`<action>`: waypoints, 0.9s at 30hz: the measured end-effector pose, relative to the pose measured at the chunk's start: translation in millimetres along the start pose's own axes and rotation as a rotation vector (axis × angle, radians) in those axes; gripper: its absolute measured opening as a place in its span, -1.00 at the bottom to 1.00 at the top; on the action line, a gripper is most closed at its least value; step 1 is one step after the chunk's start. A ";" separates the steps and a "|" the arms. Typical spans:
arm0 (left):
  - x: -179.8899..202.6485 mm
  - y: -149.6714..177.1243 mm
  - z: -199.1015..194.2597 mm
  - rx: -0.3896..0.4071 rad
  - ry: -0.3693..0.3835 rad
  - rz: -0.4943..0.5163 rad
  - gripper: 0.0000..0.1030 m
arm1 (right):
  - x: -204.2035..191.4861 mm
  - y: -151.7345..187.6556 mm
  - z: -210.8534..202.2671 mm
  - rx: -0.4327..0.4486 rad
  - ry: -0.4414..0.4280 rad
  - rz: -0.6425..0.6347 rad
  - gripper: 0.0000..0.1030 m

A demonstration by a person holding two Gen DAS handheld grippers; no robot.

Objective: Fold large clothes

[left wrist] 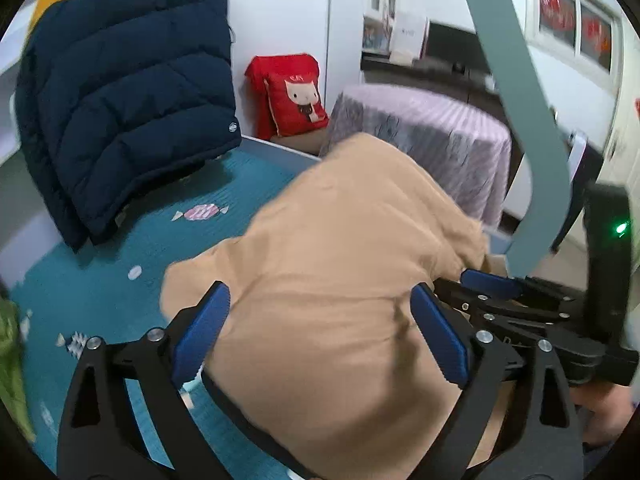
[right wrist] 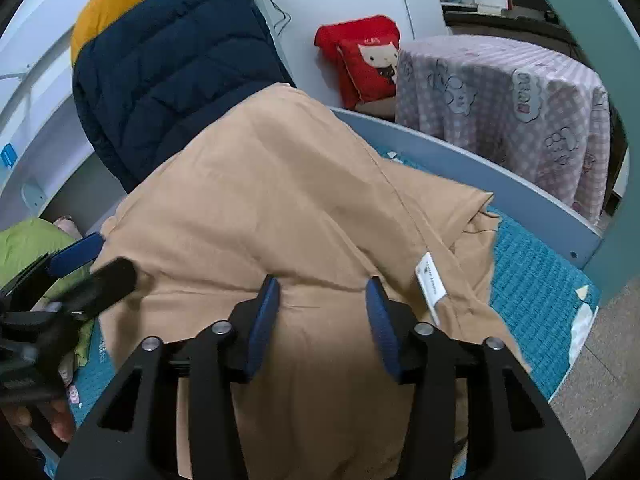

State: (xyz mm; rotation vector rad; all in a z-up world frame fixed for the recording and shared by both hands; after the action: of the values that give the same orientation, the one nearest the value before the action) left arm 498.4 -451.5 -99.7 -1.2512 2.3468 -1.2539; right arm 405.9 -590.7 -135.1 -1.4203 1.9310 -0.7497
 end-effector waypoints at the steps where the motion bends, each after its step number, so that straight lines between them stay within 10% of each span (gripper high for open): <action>1: -4.8 1.8 -11.1 0.004 -0.001 -0.027 0.78 | -1.1 1.3 -9.3 0.020 -0.002 0.003 0.04; 13: -52.7 87.5 -148.3 0.066 -0.219 -0.166 0.90 | -83.0 49.2 -126.0 0.071 0.097 -0.227 0.78; 27: -64.3 238.2 -295.5 0.109 -0.398 -0.213 0.91 | -202.8 172.8 -216.0 0.042 0.137 -0.350 0.85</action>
State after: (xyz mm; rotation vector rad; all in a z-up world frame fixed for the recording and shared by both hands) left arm 245.2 -161.8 -110.2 -1.5772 1.8828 -1.0523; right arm 183.3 -332.9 -94.7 -1.7449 1.7722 -1.0649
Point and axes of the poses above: each gripper's, at about its wrist camera, not at the fingertips, and z roughly the way its jaws point, x to its right, y to its underside, the point moved 2 cm from there along z, roughly the way its jaws point, and after that the axes turned 11 degrees about -z, right-handed, at the moved point
